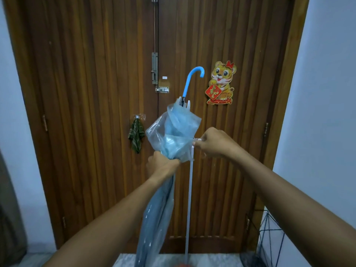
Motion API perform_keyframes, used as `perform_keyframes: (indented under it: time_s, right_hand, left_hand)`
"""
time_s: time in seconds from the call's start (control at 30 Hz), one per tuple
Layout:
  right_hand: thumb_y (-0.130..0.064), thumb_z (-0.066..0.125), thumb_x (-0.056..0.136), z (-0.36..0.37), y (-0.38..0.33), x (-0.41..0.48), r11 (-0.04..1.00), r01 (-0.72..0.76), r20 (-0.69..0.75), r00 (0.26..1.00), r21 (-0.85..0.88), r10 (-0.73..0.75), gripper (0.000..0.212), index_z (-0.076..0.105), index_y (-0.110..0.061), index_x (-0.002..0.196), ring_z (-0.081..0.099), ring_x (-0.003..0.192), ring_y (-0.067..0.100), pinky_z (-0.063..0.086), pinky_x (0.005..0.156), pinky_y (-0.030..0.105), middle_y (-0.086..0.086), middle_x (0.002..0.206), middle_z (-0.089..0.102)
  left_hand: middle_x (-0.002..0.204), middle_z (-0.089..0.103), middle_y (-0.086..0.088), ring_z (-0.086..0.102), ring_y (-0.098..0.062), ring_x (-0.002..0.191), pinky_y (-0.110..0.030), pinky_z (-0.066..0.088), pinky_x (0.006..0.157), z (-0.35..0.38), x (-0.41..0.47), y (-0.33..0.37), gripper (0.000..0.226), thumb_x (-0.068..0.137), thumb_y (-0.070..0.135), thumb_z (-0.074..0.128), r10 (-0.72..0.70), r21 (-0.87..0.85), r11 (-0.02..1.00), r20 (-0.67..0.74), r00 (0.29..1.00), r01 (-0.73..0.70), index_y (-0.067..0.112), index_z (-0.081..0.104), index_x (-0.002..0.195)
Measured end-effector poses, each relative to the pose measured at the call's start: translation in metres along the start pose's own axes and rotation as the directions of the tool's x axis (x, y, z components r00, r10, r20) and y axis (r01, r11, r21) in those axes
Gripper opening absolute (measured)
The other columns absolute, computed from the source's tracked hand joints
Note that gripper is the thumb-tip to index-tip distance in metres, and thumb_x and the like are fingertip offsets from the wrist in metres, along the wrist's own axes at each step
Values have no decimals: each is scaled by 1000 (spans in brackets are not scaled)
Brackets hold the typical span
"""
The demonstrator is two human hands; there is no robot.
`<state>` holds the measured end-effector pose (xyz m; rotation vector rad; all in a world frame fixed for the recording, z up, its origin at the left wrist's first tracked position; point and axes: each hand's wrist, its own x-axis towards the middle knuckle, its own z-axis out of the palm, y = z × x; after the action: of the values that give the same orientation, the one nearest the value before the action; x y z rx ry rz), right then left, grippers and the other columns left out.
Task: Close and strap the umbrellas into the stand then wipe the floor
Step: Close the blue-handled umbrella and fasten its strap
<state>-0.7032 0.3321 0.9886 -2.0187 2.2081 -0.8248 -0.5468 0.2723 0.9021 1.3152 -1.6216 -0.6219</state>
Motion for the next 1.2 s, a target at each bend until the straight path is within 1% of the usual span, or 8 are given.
perform_keyframes:
  time_s: [0.2, 0.33, 0.47, 0.6, 0.83, 0.97, 1.1, 1.2]
  right_hand:
    - [-53, 64, 87, -7, -13, -12, 961, 176, -293, 927, -211, -234, 36, 75, -19, 87, 64, 71, 14, 52, 63, 32, -5, 77, 71]
    - [-58, 64, 87, -19, -22, -14, 981, 193, -305, 934, -15, -189, 45, 78, -17, 76, 57, 55, 10, 41, 53, 27, -2, 60, 67]
    - [-41, 71, 90, -18, -21, -15, 971, 206, -271, 948, 123, -167, 23, 82, -22, 85, 67, 71, 5, 51, 63, 28, -14, 71, 72]
    - [-29, 74, 90, -11, -32, -24, 919, 234, -195, 964, 317, -178, 17, 82, -15, 84, 71, 78, 6, 57, 70, 28, -6, 73, 75]
    - [-32, 75, 89, 0, 7, -27, 780, 107, -141, 990, 617, -25, 26, 80, -9, 78, 72, 88, 3, 53, 85, 25, -3, 79, 78]
    - [-38, 73, 88, 2, 24, -23, 649, 47, -74, 997, 759, 15, 42, 75, 3, 87, 57, 46, -4, 37, 56, 15, -12, 54, 66]
    - [-51, 79, 78, 1, 21, -19, 500, -69, 98, 995, 863, -33, 57, 71, 2, 95, 52, 70, 25, 37, 59, 27, 8, 77, 67]
    - [-31, 65, 93, -5, 21, -14, 356, -80, 148, 975, 931, -168, 24, 72, -9, 93, 64, 61, 10, 34, 64, 28, -2, 70, 72]
  left_hand:
    - [90, 66, -3, 66, -31, 91, -33, 49, 67, 9, -2, -10, 26, 78, 35, 73, 83, 318, 946, -67, 994, -58, 18, 60, 93]
    - [97, 68, -6, 66, -37, 97, -41, 54, 77, 17, -1, -13, 34, 80, 39, 69, 158, 378, 919, -94, 983, -112, 18, 58, 104]
    - [94, 68, -6, 67, -35, 93, -39, 55, 74, 19, 0, -9, 34, 81, 40, 68, 161, 358, 927, -109, 981, -113, 16, 59, 103]
    - [93, 68, -5, 67, -33, 91, -36, 53, 70, 16, 3, -2, 37, 81, 45, 68, 154, 366, 924, -89, 984, -111, 16, 60, 103]
    - [89, 69, -1, 67, -23, 85, -33, 54, 66, -10, 25, 5, 26, 70, 19, 65, 46, -172, 985, 158, 986, -19, 20, 65, 96]
    - [76, 60, -11, 57, -22, 62, -32, 50, 57, -29, 11, 25, 34, 72, 3, 62, 178, -493, 866, 464, 868, 86, 9, 59, 106]
    - [65, 56, -4, 53, -16, 47, -25, 48, 47, -36, -5, 44, 35, 68, 7, 58, 234, -550, 796, 666, 708, 254, 3, 51, 102]
    - [62, 54, -5, 53, -17, 43, -24, 48, 45, -40, -10, 55, 40, 66, 6, 52, 303, -566, 741, 761, 574, 360, 4, 46, 105]
